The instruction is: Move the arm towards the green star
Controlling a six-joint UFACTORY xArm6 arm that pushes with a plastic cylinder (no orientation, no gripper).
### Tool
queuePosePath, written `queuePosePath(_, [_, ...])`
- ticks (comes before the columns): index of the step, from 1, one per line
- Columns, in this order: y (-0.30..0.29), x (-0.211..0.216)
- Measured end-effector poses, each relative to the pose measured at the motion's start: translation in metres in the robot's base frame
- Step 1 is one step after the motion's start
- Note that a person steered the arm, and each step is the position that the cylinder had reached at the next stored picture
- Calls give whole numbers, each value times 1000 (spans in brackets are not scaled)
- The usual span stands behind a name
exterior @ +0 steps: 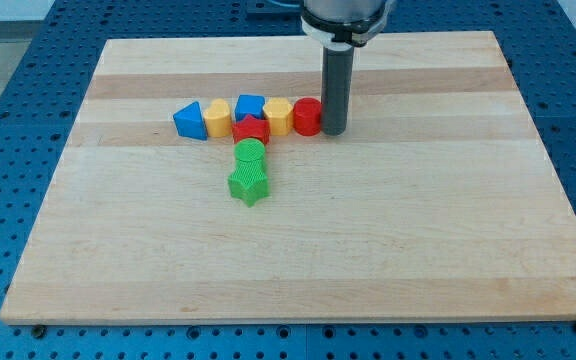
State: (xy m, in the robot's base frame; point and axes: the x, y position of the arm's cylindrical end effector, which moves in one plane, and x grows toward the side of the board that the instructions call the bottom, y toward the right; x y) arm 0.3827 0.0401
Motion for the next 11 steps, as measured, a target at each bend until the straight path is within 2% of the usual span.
queuePosePath(1, [0, 9])
queuePosePath(3, [3, 92])
queuePosePath(5, [-46, 142])
queuePosePath(7, [-126, 146])
queuePosePath(8, [-157, 128])
queuePosePath(9, [-171, 98])
queuePosePath(10, [-162, 88])
queuePosePath(11, [-131, 88])
